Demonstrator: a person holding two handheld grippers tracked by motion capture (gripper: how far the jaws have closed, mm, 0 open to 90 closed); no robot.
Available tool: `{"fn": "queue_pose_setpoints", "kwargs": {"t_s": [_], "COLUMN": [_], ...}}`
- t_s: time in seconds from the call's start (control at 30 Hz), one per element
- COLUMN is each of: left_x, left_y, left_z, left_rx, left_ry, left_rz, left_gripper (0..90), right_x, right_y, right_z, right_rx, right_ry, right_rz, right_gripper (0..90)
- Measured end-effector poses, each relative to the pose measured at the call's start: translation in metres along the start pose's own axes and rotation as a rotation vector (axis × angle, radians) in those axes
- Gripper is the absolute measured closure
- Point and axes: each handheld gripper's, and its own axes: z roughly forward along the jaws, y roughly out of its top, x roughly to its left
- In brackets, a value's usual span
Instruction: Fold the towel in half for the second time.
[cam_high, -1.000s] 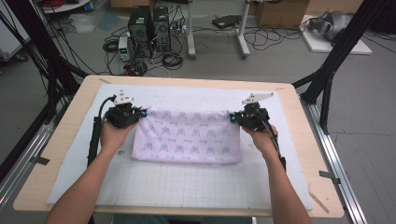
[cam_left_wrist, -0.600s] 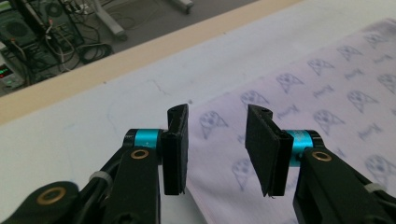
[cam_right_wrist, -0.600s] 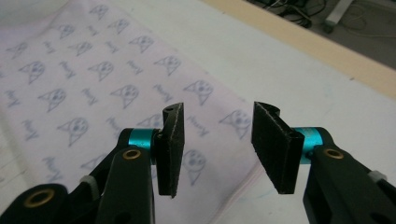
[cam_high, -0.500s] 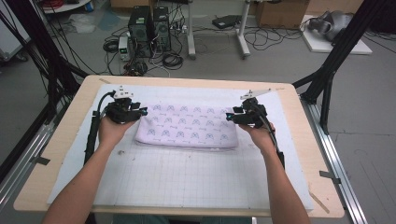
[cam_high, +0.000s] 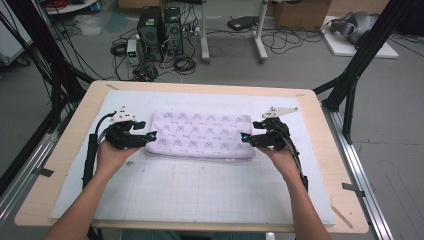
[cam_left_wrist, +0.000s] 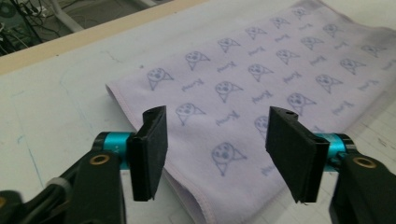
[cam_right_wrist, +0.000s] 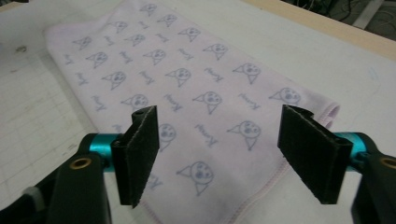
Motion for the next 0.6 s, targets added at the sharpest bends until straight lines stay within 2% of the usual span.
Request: {"fn": "queue_pose_setpoints", "kwargs": {"t_s": [0.07, 0.17, 0.3, 0.47, 0.6], "left_x": [-0.003, -0.006, -0.008, -0.012, -0.012], "left_y": [-0.003, -0.009, -0.014, -0.017, -0.024], "left_z": [-0.002, -0.005, -0.008, -0.015, -0.020], "left_rx": [0.003, 0.005, 0.029, 0.024, 0.031], "left_ry": [-0.001, -0.004, -0.021, -0.021, -0.019], "left_rz": [0.013, 0.008, 0.002, 0.023, 0.018], "left_gripper": [32.3, 26.4, 21.7, 20.7, 19.7], "right_x": [0.004, 0.008, 0.015, 0.019, 0.020], "right_y": [-0.001, -0.003, -0.007, -0.016, -0.020], "right_z": [-0.002, -0.006, -0.012, -0.017, -0.021], "right_rx": [0.001, -0.001, -0.019, -0.020, -0.023], "right_ry": [0.003, 0.016, 0.023, 0.026, 0.029], "right_rz": [-0.011, 0.003, -0.010, -0.010, -0.010], "right_gripper": [23.1, 19.3, 18.0, 16.5, 15.9]}}
